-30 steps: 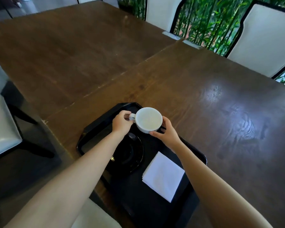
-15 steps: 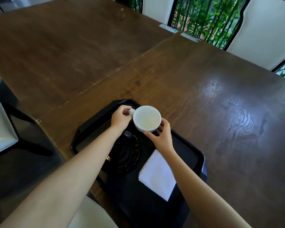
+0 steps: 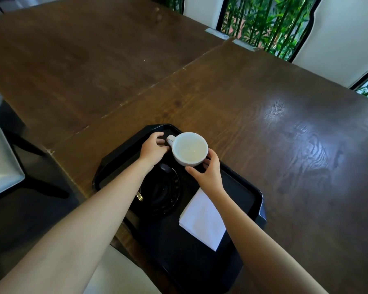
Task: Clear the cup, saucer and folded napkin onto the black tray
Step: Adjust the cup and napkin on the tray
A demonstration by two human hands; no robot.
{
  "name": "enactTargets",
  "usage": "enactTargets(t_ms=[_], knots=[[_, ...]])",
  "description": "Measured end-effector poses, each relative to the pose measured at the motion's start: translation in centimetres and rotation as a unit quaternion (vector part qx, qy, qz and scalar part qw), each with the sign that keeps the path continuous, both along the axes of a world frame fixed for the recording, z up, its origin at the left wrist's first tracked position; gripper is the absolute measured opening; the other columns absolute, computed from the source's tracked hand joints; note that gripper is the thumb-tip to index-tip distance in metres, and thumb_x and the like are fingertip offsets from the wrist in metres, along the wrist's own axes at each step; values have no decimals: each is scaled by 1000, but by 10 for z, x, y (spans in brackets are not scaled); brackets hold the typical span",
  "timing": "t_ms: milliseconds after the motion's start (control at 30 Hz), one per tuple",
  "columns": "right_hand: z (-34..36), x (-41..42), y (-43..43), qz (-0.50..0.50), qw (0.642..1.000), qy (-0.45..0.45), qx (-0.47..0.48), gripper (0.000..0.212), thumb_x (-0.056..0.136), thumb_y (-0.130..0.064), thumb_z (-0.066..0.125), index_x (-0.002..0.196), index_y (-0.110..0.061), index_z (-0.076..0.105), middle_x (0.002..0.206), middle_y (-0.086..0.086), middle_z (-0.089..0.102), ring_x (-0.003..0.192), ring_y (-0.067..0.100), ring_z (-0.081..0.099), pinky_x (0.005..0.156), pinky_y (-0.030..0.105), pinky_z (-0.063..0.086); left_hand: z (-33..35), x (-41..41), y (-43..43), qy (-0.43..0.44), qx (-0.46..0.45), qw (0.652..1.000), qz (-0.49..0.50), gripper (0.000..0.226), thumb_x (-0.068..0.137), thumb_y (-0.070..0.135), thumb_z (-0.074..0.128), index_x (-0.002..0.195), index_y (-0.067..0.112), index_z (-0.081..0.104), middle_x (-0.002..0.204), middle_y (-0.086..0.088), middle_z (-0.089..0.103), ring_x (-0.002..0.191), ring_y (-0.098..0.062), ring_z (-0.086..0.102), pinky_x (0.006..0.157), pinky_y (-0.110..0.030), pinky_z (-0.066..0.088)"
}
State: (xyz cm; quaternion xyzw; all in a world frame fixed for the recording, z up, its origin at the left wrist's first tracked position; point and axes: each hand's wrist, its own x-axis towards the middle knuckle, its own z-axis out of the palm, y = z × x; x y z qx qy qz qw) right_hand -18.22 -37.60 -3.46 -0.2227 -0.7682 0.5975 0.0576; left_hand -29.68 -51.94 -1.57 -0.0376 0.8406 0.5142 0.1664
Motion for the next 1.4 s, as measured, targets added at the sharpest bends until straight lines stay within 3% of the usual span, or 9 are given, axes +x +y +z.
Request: enactTargets(t_ms=[167,367,533,733,867,933,1067,1200,1400], knots=[[3,28,-7,-22,975,-45,216,53,86,-22,65,133,-14,42,137,5,47,128,20,41,104,33,38,7,13,-46,17,-104,992,-63,42,87,15,63,128,18,53,122,-3,60,112,-19,55,85,-26,41],[-1,51,-31,194,890,-37,410,67,87,-49,55,142,-17,35,139,-1,49,135,18,33,119,42,4,-2,45,-100,4,-209,970,-121,50,89,17,62,136,22,45,137,-7,51,118,-24,54,81,-28,44],[-4,51,-42,254,875,-45,410,76,87,-52,53,147,-15,24,142,3,46,141,19,23,118,42,-5,-8,57,-109,20,-202,973,-110,56,89,5,58,138,27,43,141,-9,47,108,-25,58,59,-21,44],[-1,51,-51,267,870,-44,412,77,88,-50,52,147,-11,23,144,8,43,143,22,21,118,38,-1,-14,56,-121,46,-186,976,-105,55,89,-1,54,137,25,45,135,-9,53,105,-22,59,59,-16,42],[-2,50,-58,259,877,-47,402,77,88,-51,52,147,-12,23,147,8,40,143,23,20,119,38,1,-13,55,-126,62,-193,971,-123,56,89,-4,52,138,21,45,137,-11,52,83,-16,57,58,-17,43],[0,51,-57,259,881,-51,392,78,88,-52,52,148,-12,21,149,8,38,143,23,20,120,39,4,-6,58,-124,61,-207,968,-125,54,90,-1,52,139,18,42,138,-13,49,81,-18,56,64,-25,48],[7,61,-40,213,913,-57,343,76,88,-48,54,148,-14,22,151,6,34,143,23,18,119,41,16,15,86,-105,184,-268,940,-107,47,91,13,55,137,11,44,137,-10,48,125,-27,44,100,-37,40],[10,90,-2,157,907,-99,377,61,92,-36,52,145,-15,29,152,3,34,142,23,21,116,37,19,15,161,-61,275,-153,931,-183,41,86,13,60,126,8,54,124,-9,56,118,-24,46,99,-22,29],[0,126,4,197,891,-162,375,62,93,-32,52,146,-14,26,156,1,22,141,23,15,114,33,23,-29,210,-20,202,-154,934,-251,44,94,17,48,137,9,42,137,-3,46,127,-18,36,103,-26,34]])
